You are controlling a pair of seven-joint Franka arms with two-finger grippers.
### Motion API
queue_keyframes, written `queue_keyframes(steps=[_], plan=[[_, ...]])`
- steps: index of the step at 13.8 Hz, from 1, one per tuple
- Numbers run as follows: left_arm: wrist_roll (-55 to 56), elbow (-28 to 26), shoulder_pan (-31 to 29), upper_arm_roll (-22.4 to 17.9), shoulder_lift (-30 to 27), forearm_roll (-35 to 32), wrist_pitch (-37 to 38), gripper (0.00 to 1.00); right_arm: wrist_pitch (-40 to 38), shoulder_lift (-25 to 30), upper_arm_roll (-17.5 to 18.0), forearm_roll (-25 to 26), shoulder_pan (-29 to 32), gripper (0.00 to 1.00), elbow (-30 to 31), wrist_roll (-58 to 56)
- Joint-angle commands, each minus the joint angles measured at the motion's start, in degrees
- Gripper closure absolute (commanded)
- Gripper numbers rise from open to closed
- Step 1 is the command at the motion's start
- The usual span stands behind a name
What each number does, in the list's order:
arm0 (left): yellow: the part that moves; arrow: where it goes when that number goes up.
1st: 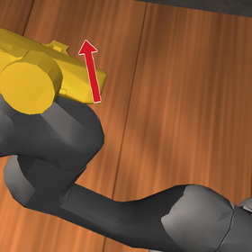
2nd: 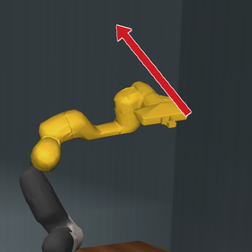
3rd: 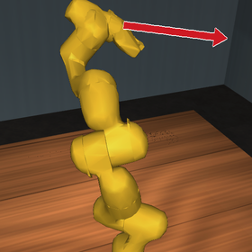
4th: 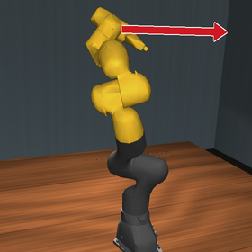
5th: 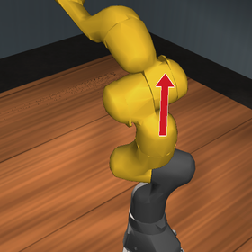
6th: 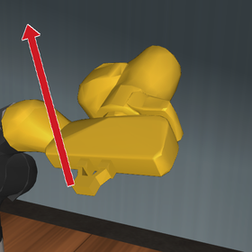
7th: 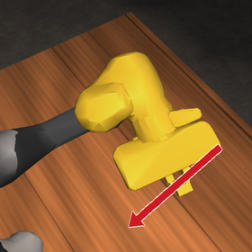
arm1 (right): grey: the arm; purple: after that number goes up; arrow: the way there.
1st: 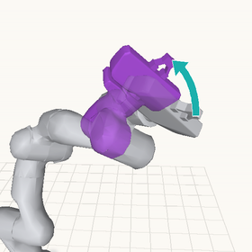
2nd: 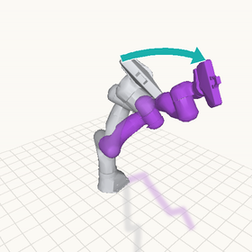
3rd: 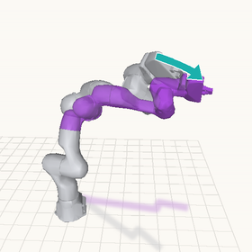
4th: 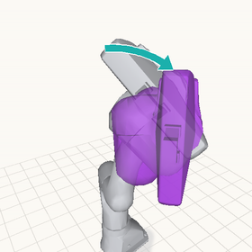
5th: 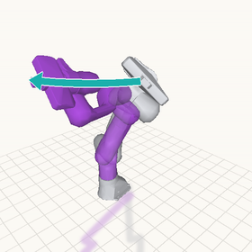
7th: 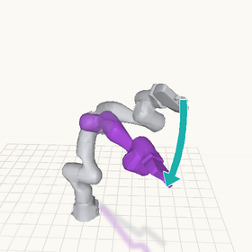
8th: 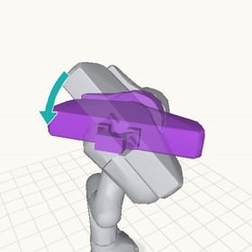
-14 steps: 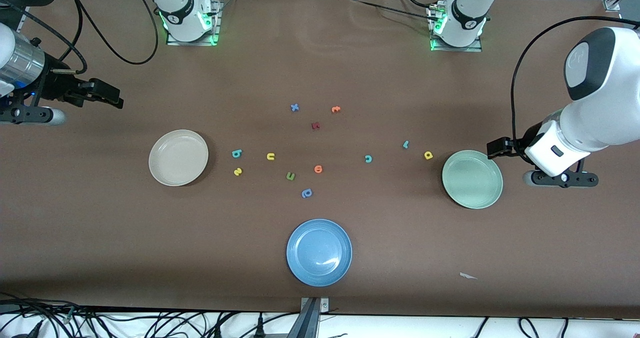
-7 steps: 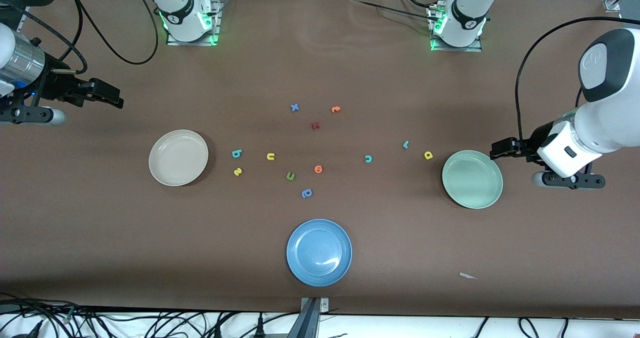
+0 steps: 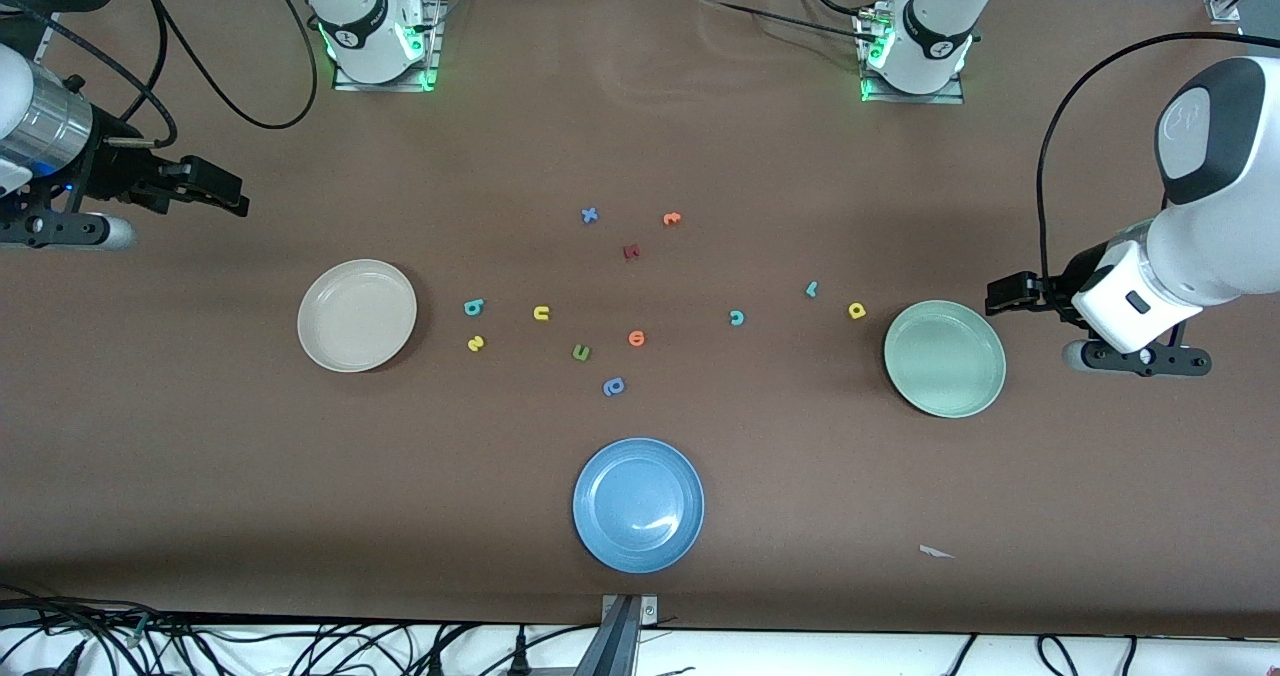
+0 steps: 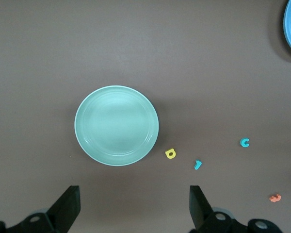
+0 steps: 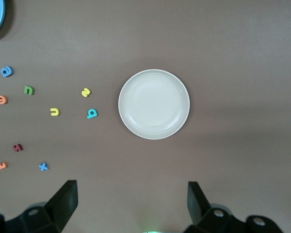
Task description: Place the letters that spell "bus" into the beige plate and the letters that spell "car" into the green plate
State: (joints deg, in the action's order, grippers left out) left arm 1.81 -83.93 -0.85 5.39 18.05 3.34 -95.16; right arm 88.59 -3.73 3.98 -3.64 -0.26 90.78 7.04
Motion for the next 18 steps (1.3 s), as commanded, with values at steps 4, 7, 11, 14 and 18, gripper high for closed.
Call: queue_keyframes(steps=[4, 7, 11, 14, 18], plan=[[-1.1, 0.4, -0.2, 0.2, -0.5, -1.2, 1.1, 0.01, -0.3, 1.1, 0.2, -0.8, 0.2, 0.00, 0.8, 0.5], [-1.1, 0.4, -0.1, 0.2, -0.4, -1.2, 1.1, 0.01, -0.3, 1.1, 0.2, -0.8, 0.2, 0.00, 0.8, 0.5], [-0.1, 0.2, 0.3, 0.2, 0.0, -0.8, 1.1, 0.00, -0.4, 1.2, 0.2, -0.8, 0.2, 0.00, 0.8, 0.5], [4.7, -0.6, 1.0, 0.2, 0.1, -0.5, 1.0, 0.00, -1.3, 1.2, 0.3, -0.8, 0.1, 0.00, 0.6, 0.5], [13.4, -1.7, 3.4, 0.3, 1.7, -0.4, 0.7, 0.00, 0.2, 0.7, 0.3, -1.5, -1.8, 0.00, 0.0, 0.6]])
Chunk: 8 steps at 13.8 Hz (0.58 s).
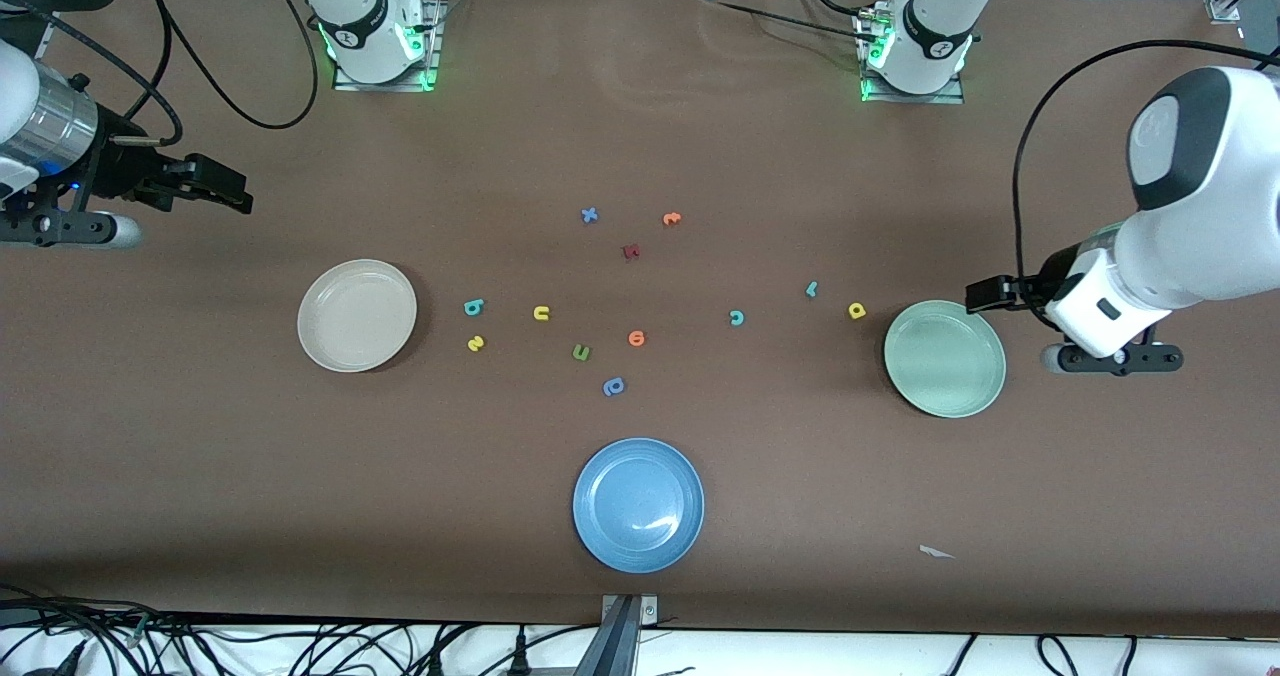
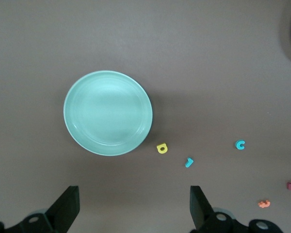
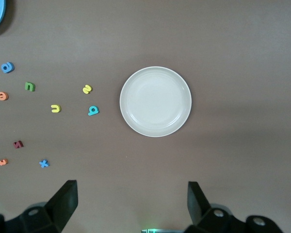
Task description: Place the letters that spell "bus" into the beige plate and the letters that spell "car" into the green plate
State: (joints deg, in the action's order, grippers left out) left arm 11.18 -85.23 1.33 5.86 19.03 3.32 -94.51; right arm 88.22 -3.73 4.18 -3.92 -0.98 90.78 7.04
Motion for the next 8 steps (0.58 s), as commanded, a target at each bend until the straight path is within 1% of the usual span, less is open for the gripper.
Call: queue_keyframes(steps=[1, 3, 4, 6, 8], plan=[[6.5, -1.3, 2.2, -0.1, 1.1, -0.4, -0.4, 0.00, 0.5, 0.6, 0.1, -0.4, -2.8, 0.00, 0.0, 0.4], [12.2, -4.3, 3.2, -0.1, 1.5, -0.3, -3.0, 0.00, 0.3, -1.0, 0.1, 0.7, -4.1, 0.00, 0.1, 0.4], [15.2, -6.6, 3.9, -0.1, 1.5, -0.3, -5.7, 0.00, -0.1, -2.6, 0.0, 1.2, -5.2, 0.00, 0.3, 0.4], [21.6, -11.5, 4.4, 0.6, 1.5, -0.4, -12.2, 0.01, 0.3, -3.8, 0.0, 1.4, -7.0, 0.00, 0.4, 0.4], [24.0, -15.4, 4.6, 1.2, 1.5, -0.4, -17.6, 0.01, 0.6, -5.3, 0.0, 3.5, -8.2, 0.00, 0.5, 0.6]])
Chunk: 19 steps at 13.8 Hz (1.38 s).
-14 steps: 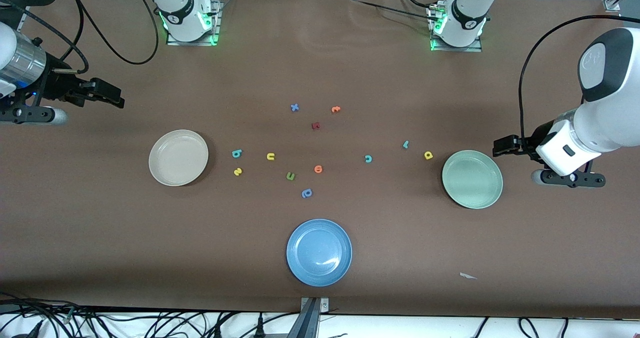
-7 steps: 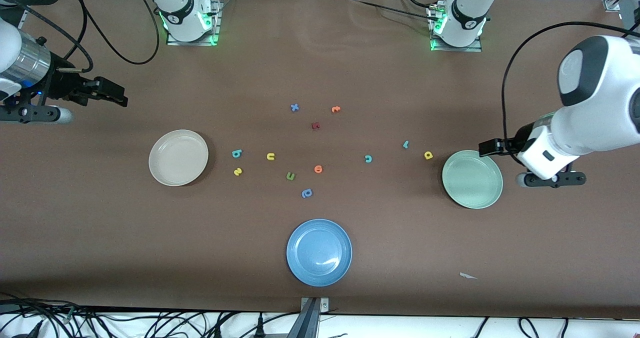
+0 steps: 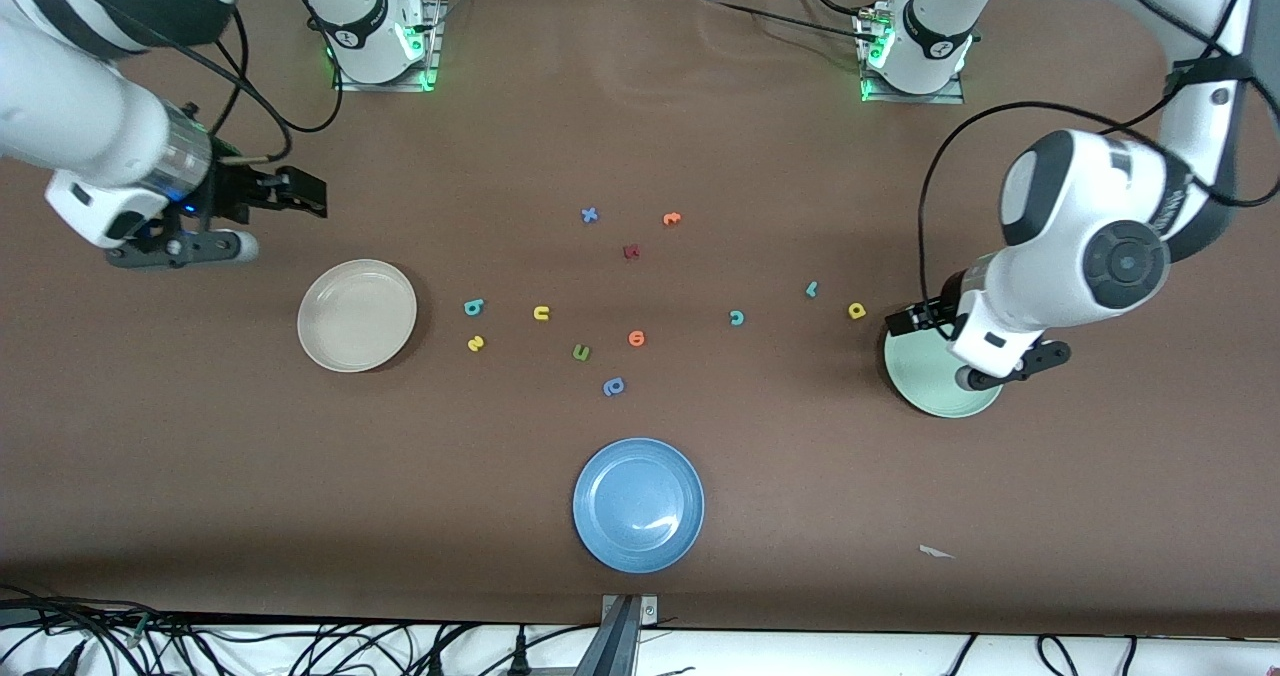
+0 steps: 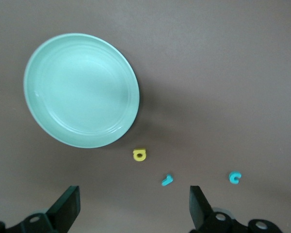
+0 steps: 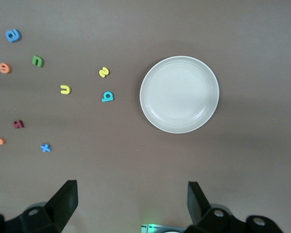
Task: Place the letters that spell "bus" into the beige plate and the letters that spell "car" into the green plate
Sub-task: 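Grasp the yellow s letter with the right gripper while the left gripper reaches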
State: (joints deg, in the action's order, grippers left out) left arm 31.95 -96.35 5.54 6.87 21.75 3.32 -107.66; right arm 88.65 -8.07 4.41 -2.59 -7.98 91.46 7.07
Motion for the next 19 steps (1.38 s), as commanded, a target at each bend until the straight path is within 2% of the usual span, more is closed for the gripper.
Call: queue_keyframes(steps=[1, 5, 7, 9, 11, 13, 15, 19], plan=[[4.3, -6.3, 0.4, 0.3, -1.2, -0.4, -7.2, 0.01, 0.3, -2.4, -0.1, 2.2, -1.8, 0.00, -0.1, 1.3], [12.2, -15.3, 0.4, 0.3, -1.2, -0.4, -22.5, 0.01, 6.4, -7.8, -0.1, 2.2, -4.9, 0.01, 0.2, 6.1], [15.8, -19.6, 1.0, 0.3, -1.1, -0.4, -30.0, 0.01, 11.8, -10.5, -0.3, 3.5, -8.9, 0.13, 1.5, 12.8], [16.8, -21.7, 1.2, 0.3, -0.3, -0.4, -32.4, 0.01, 16.8, -13.3, -0.3, 6.7, -9.9, 0.24, 3.3, 14.0], [18.7, -23.3, 2.1, 0.3, 1.0, -0.4, -33.9, 0.05, 23.2, -15.7, -0.3, 6.8, -9.8, 0.24, 5.4, 14.1], [20.7, -26.6, 2.8, 0.3, 1.5, -0.6, -39.0, 0.05, 31.9, -19.9, -0.3, 6.8, -9.9, 0.24, 7.5, 17.4], [20.6, -30.6, 2.8, 0.3, 1.5, -1.0, -43.9, 0.05, 37.5, -21.0, -0.3, 6.8, -9.9, 0.27, 10.7, 17.5], [20.7, -31.8, 3.2, 0.3, 1.5, -1.1, -44.6, 0.09, 51.4, -27.9, -0.3, 6.8, -9.9, 0.28, 13.1, 17.6]])
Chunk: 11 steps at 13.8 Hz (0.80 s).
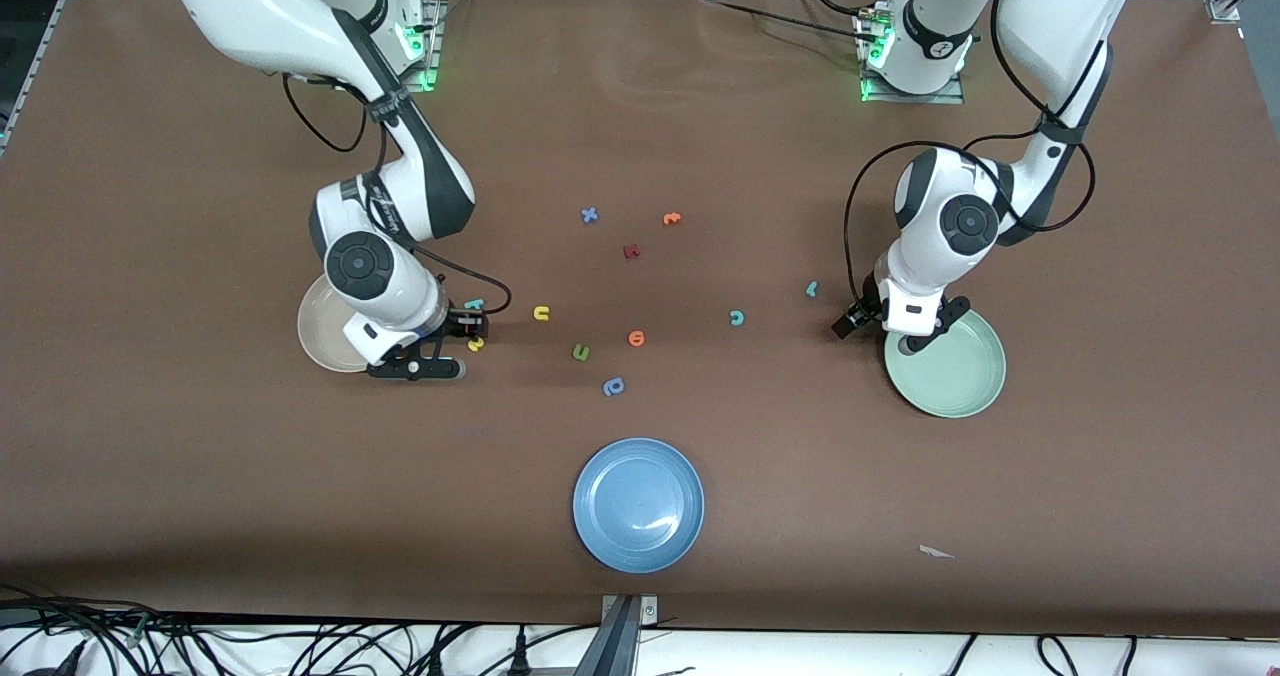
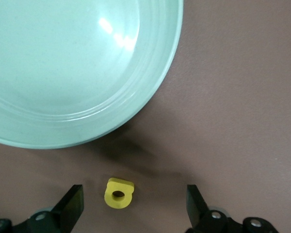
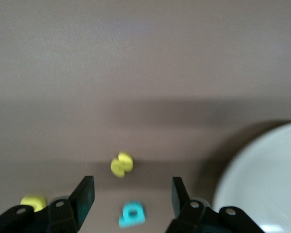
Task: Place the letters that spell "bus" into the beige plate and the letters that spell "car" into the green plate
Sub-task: 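Grasp the yellow s letter with the right gripper while the left gripper reaches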
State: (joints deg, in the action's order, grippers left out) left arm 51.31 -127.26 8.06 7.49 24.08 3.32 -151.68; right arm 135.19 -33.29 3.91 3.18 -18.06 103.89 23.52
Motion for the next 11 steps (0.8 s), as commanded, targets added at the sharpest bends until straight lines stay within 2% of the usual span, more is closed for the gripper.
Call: queue_keyframes(steps=[1, 4, 7, 8, 10, 11], plan=[[1.7, -1.2, 1.0, -0.3, -0.8, -1.1, -0.6, 0.09, 4.8, -2.7, 0.2, 1.0, 0.5, 0.28, 0.8, 0.6], [2.1, -1.8, 1.6, -0.3, -0.7, -1.1, -0.6, 0.17, 4.9, -3.0, 0.3, 0.1, 0.0, 0.31, 0.5, 3.1], [2.1, -2.0, 2.0, -0.3, -0.2, -1.3, -0.7, 0.24, 4.9, -3.4, 0.4, 0.1, -0.6, 0.41, 0.7, 3.1], [2.1, -2.0, 2.0, -0.3, -0.2, -1.3, -0.7, 0.25, 5.0, -3.6, 0.3, 0.2, -0.8, 0.48, 0.7, 3.1], [2.0, -2.0, 2.0, -0.3, -0.1, -1.3, -0.7, 0.26, 5.3, -4.2, 0.3, 0.2, -0.9, 0.53, 0.6, 3.1], [2.0, -2.0, 2.0, -0.4, 0.0, -1.3, -0.7, 0.26, 5.3, -4.5, 0.3, 0.2, -1.0, 0.63, 0.5, 3.1]])
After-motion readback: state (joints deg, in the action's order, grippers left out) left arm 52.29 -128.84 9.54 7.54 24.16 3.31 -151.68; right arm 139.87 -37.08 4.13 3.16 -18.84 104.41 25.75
